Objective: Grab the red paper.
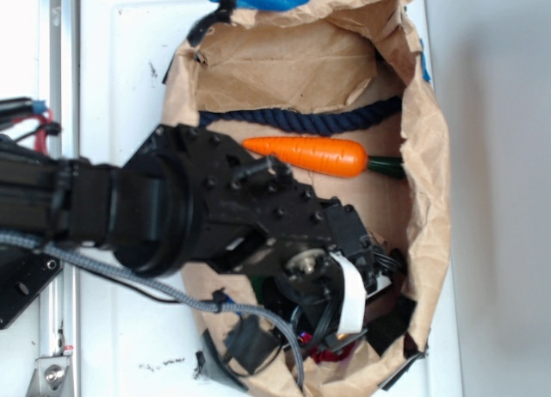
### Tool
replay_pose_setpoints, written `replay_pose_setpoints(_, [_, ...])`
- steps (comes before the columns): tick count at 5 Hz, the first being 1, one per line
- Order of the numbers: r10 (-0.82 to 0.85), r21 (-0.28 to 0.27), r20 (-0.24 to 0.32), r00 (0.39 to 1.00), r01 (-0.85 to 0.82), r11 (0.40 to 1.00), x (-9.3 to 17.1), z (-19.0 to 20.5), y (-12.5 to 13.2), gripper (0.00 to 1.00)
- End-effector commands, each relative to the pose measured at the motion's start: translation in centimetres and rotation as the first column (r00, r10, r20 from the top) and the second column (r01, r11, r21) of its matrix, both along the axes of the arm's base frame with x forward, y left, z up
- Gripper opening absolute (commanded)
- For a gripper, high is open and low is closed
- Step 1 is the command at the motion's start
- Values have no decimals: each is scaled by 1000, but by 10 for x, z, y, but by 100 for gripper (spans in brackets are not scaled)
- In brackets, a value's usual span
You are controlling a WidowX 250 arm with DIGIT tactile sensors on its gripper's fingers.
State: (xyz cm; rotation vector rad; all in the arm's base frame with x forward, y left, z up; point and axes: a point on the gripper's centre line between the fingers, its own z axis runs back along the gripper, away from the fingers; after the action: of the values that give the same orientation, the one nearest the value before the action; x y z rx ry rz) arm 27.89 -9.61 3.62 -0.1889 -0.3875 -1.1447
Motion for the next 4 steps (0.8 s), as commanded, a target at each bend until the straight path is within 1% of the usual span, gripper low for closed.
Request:
replay_pose_setpoints(1, [88,-58,17,996,-86,995,23,4,-60,0])
replay_pose_setpoints(2, [93,-100,6,996,-92,991,19,18,-51,0])
replay_pose_setpoints(3, [126,-120,12,992,-123,985,18,30,-43,0])
replay_pose_setpoints(4, [145,-135,8,989,-142,981,12,52,-30,0])
